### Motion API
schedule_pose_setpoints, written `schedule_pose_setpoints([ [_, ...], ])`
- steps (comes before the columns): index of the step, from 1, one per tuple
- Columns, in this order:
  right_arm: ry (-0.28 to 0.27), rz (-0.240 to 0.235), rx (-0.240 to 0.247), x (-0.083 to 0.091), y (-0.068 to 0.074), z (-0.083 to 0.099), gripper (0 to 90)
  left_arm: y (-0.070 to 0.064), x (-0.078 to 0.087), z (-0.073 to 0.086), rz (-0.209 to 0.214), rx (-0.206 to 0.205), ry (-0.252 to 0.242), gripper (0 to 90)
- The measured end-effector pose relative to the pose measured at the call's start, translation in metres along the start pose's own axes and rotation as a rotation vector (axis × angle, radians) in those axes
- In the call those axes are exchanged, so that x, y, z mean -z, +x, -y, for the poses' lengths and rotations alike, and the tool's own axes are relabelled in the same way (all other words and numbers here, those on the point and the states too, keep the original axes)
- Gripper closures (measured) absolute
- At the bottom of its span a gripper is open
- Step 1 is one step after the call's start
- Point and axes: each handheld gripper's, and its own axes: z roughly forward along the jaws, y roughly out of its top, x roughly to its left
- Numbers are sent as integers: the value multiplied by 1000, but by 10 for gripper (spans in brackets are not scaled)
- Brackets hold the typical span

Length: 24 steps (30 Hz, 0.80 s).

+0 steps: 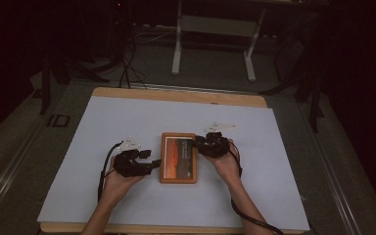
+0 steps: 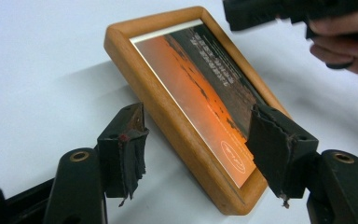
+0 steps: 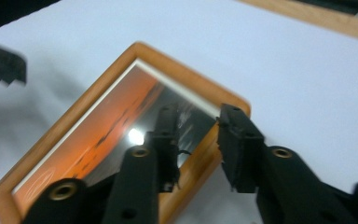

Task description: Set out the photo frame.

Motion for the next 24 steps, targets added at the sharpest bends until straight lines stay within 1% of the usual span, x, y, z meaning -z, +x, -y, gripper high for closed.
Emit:
schedule_pose_setpoints([
  [3, -10, 24, 8, -4, 0, -5, 847, 0, 0, 0, 0, 6, 4, 371],
  [4, -11, 25, 11, -5, 0, -7, 886, 1, 0, 0, 5, 16, 6, 372],
  [5, -11, 22, 13, -6, 1, -8, 897, 2, 0, 1, 5, 24, 5, 377],
  [6, -3, 18, 16, -7, 1, -10, 898, 3, 0, 2, 3, 29, 4, 377],
  [10, 16, 31, 40, -14, 4, -13, 898, 5, 0, 3, -4, 43, 6, 377],
  [15, 31, 36, 37, -20, 5, -12, 899, 6, 0, 4, -4, 50, 4, 377],
  [17, 42, 45, 33, -24, 4, -10, 899, 7, -1, 4, -2, 57, 4, 377],
  [20, 38, 46, 18, -26, 3, -8, 899, 7, -1, 4, 0, 57, 4, 377],
  [24, 39, 58, 23, -25, 2, -8, 898, 7, -1, 4, -2, 63, 9, 376],
])
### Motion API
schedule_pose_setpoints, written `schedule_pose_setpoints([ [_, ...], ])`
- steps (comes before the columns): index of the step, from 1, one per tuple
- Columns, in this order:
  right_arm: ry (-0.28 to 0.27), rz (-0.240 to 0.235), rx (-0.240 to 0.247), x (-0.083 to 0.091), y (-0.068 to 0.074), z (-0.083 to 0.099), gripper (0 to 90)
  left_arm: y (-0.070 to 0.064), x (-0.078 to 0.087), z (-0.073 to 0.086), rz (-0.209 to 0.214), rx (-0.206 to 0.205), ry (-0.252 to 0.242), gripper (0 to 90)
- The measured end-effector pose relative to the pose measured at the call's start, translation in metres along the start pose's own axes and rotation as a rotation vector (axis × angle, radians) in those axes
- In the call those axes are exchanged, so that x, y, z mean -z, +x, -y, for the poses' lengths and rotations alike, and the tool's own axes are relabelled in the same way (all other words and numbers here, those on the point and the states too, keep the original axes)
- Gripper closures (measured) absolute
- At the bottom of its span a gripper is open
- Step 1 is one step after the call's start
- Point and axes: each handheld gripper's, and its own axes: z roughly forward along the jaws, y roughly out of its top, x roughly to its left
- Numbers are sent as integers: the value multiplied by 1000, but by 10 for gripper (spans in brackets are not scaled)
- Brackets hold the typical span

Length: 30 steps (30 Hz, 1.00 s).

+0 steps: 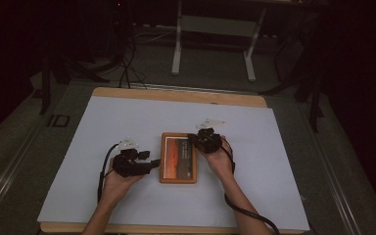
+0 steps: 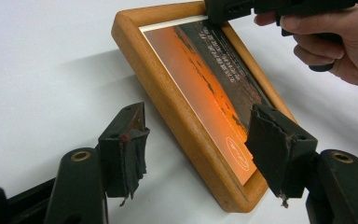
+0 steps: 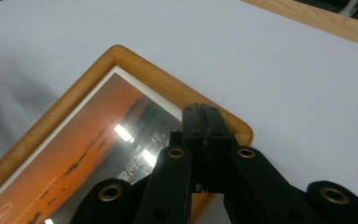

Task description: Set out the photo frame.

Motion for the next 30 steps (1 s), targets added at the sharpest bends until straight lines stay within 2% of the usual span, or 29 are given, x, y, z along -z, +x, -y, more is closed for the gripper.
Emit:
schedule_pose_setpoints([
  [5, 4, 4, 6, 0, 0, 0, 898, 0, -1, 0, -13, -2, 6, 376],
  [8, 4, 11, 2, 0, -1, 0, 899, -3, 0, 0, -27, -23, -5, 374],
  [12, 6, 20, -6, 0, -4, 2, 899, -4, 0, -1, -25, -26, -13, 371],
  [16, 12, 27, -11, 0, -5, 2, 899, -4, 0, -2, 21, 8, -18, 367],
  [21, 14, 32, -21, -1, -8, 4, 899, -9, -1, -4, 25, -8, -10, 356],
  [24, 18, 32, -30, -1, -11, 5, 899, -12, -1, -4, 8, -21, -11, 354],
  [30, 33, 46, -43, -4, -18, 8, 900, -16, -1, -6, -6, -22, -19, 323],
])
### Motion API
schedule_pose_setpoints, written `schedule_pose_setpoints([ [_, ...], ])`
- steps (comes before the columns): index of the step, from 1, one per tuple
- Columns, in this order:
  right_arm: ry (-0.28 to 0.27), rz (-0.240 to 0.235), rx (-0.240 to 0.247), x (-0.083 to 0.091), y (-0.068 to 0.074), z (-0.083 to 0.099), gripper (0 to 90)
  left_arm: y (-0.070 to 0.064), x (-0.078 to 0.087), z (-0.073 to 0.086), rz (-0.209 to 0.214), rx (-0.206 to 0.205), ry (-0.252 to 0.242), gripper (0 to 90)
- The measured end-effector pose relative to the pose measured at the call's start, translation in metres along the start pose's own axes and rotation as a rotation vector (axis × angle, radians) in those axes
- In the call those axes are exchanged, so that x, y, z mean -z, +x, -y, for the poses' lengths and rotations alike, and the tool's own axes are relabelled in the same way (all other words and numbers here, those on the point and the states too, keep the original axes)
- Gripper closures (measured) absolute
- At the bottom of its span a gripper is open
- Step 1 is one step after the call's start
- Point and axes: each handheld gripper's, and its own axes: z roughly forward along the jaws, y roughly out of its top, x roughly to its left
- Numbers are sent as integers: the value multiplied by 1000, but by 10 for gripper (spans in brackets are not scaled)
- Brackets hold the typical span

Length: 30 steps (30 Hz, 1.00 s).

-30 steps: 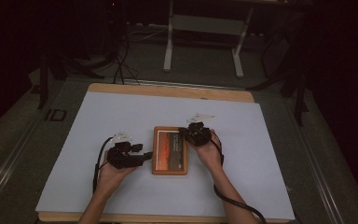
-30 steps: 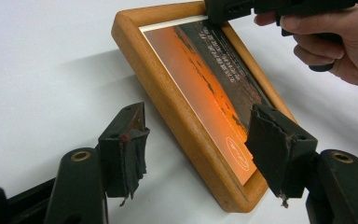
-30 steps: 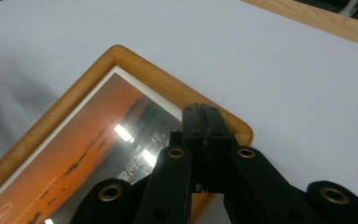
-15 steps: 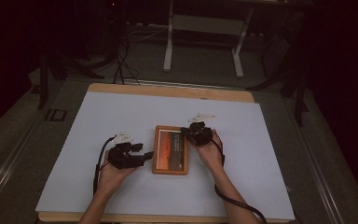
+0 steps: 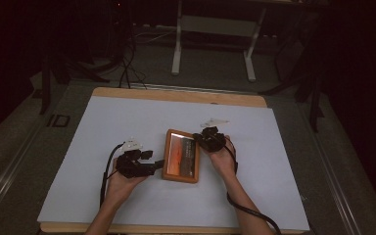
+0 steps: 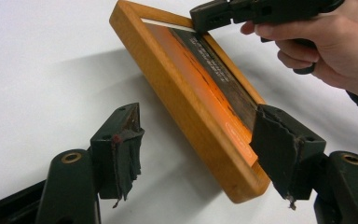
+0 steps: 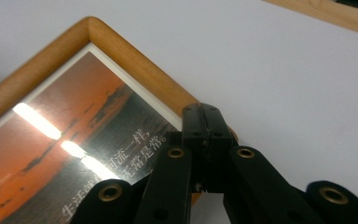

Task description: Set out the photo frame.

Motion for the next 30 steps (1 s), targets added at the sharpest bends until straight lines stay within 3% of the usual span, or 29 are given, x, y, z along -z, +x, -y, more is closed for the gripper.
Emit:
schedule_pose_setpoints([
  [12, 23, 1, -20, -5, -8, 8, 900, -13, -10, 0, 24, -4, 19, 226],
  [14, 25, 0, -27, -6, -10, 11, 900, -14, -11, 0, 44, 7, 10, 219],
  [23, 28, -2, -28, -7, -11, 12, 900, -26, -18, 0, 57, -15, 28, 224],
  [30, 27, -4, -32, -7, -12, 13, 900, -36, -35, 3, 51, -23, 75, 249],
])
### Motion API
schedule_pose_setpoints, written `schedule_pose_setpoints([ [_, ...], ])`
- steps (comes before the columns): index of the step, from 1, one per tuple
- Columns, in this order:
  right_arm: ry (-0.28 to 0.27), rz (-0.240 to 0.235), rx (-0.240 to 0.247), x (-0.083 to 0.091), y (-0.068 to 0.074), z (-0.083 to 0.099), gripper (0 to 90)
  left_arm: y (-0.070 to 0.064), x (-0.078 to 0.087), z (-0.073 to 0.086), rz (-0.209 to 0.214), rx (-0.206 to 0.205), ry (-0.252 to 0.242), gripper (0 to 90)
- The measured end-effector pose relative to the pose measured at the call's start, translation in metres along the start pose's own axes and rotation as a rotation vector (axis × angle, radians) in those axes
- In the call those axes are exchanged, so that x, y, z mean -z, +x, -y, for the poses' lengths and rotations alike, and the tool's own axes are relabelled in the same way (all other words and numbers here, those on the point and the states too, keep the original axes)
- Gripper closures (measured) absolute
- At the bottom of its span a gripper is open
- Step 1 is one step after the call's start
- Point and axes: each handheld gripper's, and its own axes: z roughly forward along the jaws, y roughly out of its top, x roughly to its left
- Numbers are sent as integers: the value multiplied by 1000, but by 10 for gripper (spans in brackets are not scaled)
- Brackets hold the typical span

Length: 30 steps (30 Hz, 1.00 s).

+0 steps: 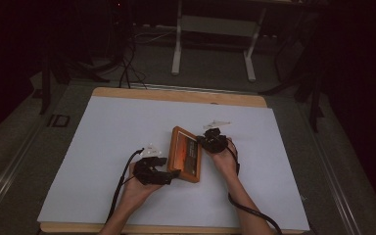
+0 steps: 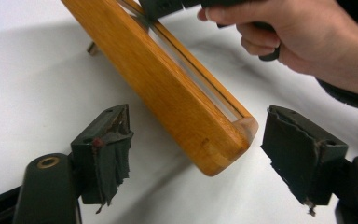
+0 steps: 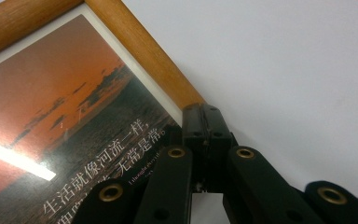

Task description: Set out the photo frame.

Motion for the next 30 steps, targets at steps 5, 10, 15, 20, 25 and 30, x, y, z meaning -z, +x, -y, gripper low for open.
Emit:
schedule_pose_setpoints([
  [5, 1, -2, -1, 0, 0, 0, 900, -1, -10, -1, 8, 28, 15, 273],
  [10, 5, -1, 1, 0, 0, 0, 900, -7, -20, -8, -7, 25, 42, 300],
  [15, 7, -3, 7, 0, -1, -1, 900, -9, -26, -12, -16, 38, 67, 303],
  [20, 4, -8, -7, -1, -2, -1, 900, -5, -27, -13, -12, 78, 64, 356],
  [25, 2, -9, -11, 0, -3, -1, 900, -4, -26, -14, 8, 107, 61, 415],
  [30, 7, -13, -11, 3, -8, 0, 900, -11, -27, -20, 1, 77, 59, 451],
])
